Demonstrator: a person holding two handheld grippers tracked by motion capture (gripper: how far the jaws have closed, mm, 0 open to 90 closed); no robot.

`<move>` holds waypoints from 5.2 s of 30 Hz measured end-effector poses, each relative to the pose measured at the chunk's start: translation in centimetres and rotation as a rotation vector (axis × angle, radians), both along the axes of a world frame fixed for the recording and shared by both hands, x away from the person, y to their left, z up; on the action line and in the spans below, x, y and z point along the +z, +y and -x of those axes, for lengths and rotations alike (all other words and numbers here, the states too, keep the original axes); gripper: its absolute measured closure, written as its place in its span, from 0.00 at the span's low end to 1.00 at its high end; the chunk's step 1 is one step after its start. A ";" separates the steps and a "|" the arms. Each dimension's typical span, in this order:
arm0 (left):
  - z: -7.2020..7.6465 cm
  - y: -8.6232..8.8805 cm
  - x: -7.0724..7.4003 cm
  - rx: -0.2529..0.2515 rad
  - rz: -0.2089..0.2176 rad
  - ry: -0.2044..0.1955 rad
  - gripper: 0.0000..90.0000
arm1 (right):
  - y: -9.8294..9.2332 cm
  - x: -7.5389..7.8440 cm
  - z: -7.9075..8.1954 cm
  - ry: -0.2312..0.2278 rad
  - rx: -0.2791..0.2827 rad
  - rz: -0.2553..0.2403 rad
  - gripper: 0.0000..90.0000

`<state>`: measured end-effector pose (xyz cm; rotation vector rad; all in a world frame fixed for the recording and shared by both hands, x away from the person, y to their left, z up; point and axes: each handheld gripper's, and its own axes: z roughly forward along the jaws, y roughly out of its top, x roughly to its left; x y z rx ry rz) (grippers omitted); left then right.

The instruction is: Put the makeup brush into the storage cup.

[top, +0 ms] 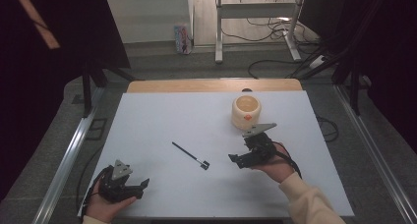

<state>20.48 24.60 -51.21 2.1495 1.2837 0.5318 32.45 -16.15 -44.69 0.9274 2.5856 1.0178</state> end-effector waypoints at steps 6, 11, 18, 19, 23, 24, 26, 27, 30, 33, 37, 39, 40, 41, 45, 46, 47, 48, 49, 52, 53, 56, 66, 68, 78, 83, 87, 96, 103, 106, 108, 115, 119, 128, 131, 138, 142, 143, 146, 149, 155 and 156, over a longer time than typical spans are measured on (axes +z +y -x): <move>0.0 0.0 0.0 -0.003 -0.004 0.002 0.17 | 2.0 0.4 -0.4 0.004 0.026 0.021 0.19; 0.0 -0.1 0.0 -0.005 -0.004 0.004 0.17 | 3.5 0.5 -0.7 0.005 0.054 0.030 0.18; 0.0 0.0 -0.1 -0.008 -0.005 0.008 0.17 | 5.9 0.3 -1.3 0.013 0.087 0.048 0.18; 0.0 0.0 -0.1 -0.009 -0.005 0.008 0.17 | 6.2 0.3 -1.4 0.016 0.092 0.048 0.18; 0.0 0.0 -0.1 -0.010 -0.005 0.009 0.17 | 7.0 0.1 -1.7 0.021 0.101 0.060 0.18; 0.0 0.0 -0.1 -0.009 -0.005 0.009 0.17 | 7.3 0.0 -1.8 0.025 0.102 0.060 0.18; 0.0 0.0 -0.1 -0.009 -0.006 0.008 0.17 | 7.8 -0.2 -2.0 0.028 0.105 0.067 0.18; 0.0 -0.1 -0.1 -0.010 -0.006 0.008 0.17 | 8.0 -0.2 -2.0 0.028 0.107 0.070 0.18; 0.1 -0.1 -0.1 -0.014 -0.009 0.007 0.17 | 8.5 -0.3 -2.2 0.037 0.108 0.073 0.18; 0.0 -0.1 -0.1 -0.013 -0.008 0.008 0.17 | 9.2 -0.4 -2.4 0.043 0.109 0.080 0.18; 0.0 -0.1 -0.1 -0.013 -0.008 0.010 0.17 | 10.0 -0.3 -2.7 0.061 0.107 0.085 0.18; 0.0 -0.1 -0.1 -0.013 -0.007 0.010 0.17 | 10.4 -0.3 -2.8 0.066 0.105 0.092 0.18; 0.0 0.0 -0.1 -0.013 -0.007 0.010 0.17 | 10.6 -0.3 -2.9 0.068 0.105 0.096 0.18; 0.1 0.0 -0.1 -0.013 -0.006 0.010 0.17 | 10.7 -0.4 -2.9 0.071 0.105 0.102 0.18; 0.1 0.0 -0.1 -0.013 -0.007 0.009 0.17 | 11.3 -0.5 -3.0 0.077 0.105 0.118 0.18; 0.1 0.0 -0.1 -0.013 -0.007 0.009 0.17 | 11.7 -0.7 -3.0 0.078 0.109 0.135 0.18; 0.0 0.0 -0.1 -0.013 -0.007 0.009 0.17 | 11.8 -0.7 -3.0 0.078 0.111 0.141 0.18; 0.0 0.0 -0.1 -0.013 -0.007 0.009 0.17 | 11.9 -0.8 -3.1 0.076 0.112 0.154 0.18; 0.0 0.0 -0.1 -0.011 -0.004 0.008 0.17 | 12.1 -0.8 -3.1 0.081 0.110 0.157 0.18; 0.0 0.0 0.0 -0.011 -0.008 0.007 0.17 | 12.5 -1.0 -3.2 0.087 0.108 0.169 0.18; 0.1 -0.1 0.0 -0.011 -0.008 0.007 0.17 | 12.7 -1.1 -3.3 0.091 0.105 0.172 0.18; 0.1 -0.1 0.0 -0.012 -0.008 0.005 0.17 | 13.3 -1.2 -3.4 0.100 0.103 0.185 0.18; 0.0 0.0 0.0 -0.014 -0.009 0.005 0.17 | 15.3 -1.8 -3.6 0.124 0.113 0.235 0.21; 0.0 -0.1 0.0 -0.015 -0.009 0.005 0.17 | 15.6 -1.9 -3.7 0.133 0.114 0.248 0.22; 0.0 -0.1 -0.1 -0.017 -0.011 0.007 0.17 | 16.3 -2.4 -4.0 0.159 0.119 0.267 0.24; 0.0 -0.2 0.0 -0.016 -0.009 0.007 0.17 | 17.0 -2.8 -4.1 0.182 0.118 0.288 0.26; 0.1 -0.2 0.0 -0.016 -0.007 0.003 0.17 | 17.3 -3.0 -4.0 0.192 0.125 0.310 0.29; 0.1 -0.1 0.0 -0.017 -0.007 0.004 0.17 | 17.7 -3.7 -4.2 0.233 0.135 0.365 0.40; 0.1 -0.1 0.0 -0.018 -0.007 0.004 0.17 | 17.7 -4.1 -4.1 0.257 0.141 0.395 0.53; 0.1 0.0 0.0 -0.017 -0.008 0.004 0.17 | 17.7 -4.4 -4.3 0.274 0.143 0.411 0.59; 0.1 0.0 0.0 -0.017 -0.008 0.005 0.17 | 17.6 -4.9 -4.5 0.291 0.149 0.418 0.65; 0.1 0.0 0.0 -0.018 -0.007 0.005 0.17 | 17.7 -5.4 -4.5 0.304 0.157 0.445 0.73; 0.1 0.0 0.0 -0.018 -0.007 0.004 0.17 | 17.7 -5.5 -4.4 0.302 0.152 0.462 0.76; 0.1 0.0 0.0 -0.018 -0.008 0.004 0.17 | 17.8 -5.6 -4.3 0.280 0.145 0.477 0.86; 0.1 0.0 0.0 -0.017 -0.008 0.005 0.17 | 17.8 -5.6 -4.2 0.272 0.143 0.483 0.88; 0.1 0.0 0.0 -0.017 -0.008 0.004 0.17 | 18.1 -5.6 -4.0 0.271 0.142 0.496 0.94; 0.1 0.0 0.0 -0.016 -0.007 0.004 0.17 | 18.0 -5.6 -4.1 0.273 0.141 0.497 0.95; 0.1 0.1 0.0 -0.016 -0.007 0.005 0.17 | 18.0 -5.6 -4.1 0.276 0.144 0.493 0.95; 0.1 0.1 0.0 -0.016 -0.007 0.004 0.17 | 18.0 -5.5 -4.1 0.274 0.147 0.491 0.95; 0.1 0.1 0.0 -0.016 -0.007 0.005 0.17 | 17.8 -5.2 -4.1 0.269 0.150 0.470 0.95; 0.1 0.0 0.0 -0.017 -0.009 0.007 0.17 | 17.1 -4.0 -4.2 0.267 0.164 0.439 0.95; 0.1 0.0 0.0 -0.016 -0.010 0.007 0.17 | 17.0 -3.9 -4.2 0.274 0.163 0.426 0.95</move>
